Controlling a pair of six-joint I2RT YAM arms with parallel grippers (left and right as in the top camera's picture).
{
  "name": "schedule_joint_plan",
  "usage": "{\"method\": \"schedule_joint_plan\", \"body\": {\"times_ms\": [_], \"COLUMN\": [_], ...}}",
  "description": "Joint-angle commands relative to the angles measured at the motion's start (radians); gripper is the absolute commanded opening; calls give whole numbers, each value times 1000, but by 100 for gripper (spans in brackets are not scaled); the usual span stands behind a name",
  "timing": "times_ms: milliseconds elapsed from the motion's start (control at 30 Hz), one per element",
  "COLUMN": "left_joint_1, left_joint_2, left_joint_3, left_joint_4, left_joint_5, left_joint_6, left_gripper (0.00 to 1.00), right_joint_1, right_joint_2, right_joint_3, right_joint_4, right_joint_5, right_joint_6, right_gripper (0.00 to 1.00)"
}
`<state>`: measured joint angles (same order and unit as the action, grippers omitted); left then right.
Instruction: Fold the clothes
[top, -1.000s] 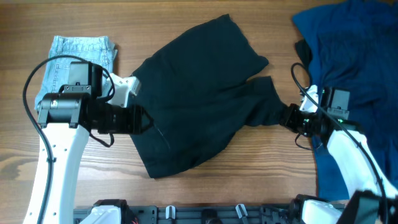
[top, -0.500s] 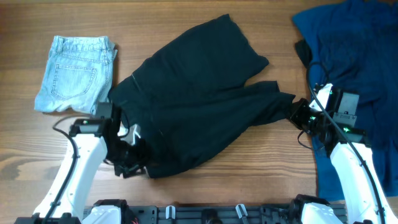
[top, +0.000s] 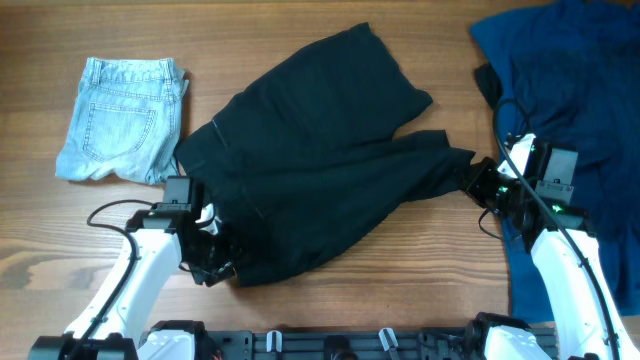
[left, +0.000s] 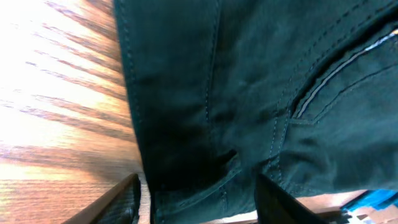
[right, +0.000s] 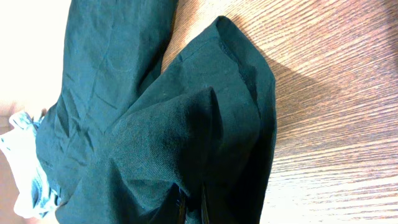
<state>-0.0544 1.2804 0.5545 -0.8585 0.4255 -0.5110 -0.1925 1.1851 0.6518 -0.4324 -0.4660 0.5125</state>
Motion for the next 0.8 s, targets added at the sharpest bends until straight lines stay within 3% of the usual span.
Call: {"method": "schedule_joint_plan", "body": {"times_ms": [0, 67, 300, 467, 533, 667, 767], "left_joint_1": [-50, -66, -67, -67, -67, -67, -67], "left_joint_2": [9, 9, -18, -145, -197, -269, -286], "left_joint_3": [-16, -16, 83, 387, 524, 820, 987], "left_joint_4": [57, 112, 115, -49, -94, -262, -286], "left_joint_5": [59, 146, 345, 343, 296, -136, -222], "left_joint_6": [5, 37, 209, 359, 397, 388, 416], "left_gripper": [25, 4, 4, 4, 4, 4, 4], "right_joint_1": [3, 2, 2, 2, 2, -52, -101], "right_joint_2": [-11, -11, -11, -11, -11, -11, -11], "right_joint_3": [31, 31, 108, 279, 386, 551, 644], "right_joint_4": [9, 17, -20, -201, -286, -347, -346], "right_joint_5": [21, 21, -28, 35, 90, 43, -19], "right_joint_6": [8, 9, -57, -72, -65, 14, 10], "right_gripper": [4, 4, 4, 4, 4, 4, 4]}}
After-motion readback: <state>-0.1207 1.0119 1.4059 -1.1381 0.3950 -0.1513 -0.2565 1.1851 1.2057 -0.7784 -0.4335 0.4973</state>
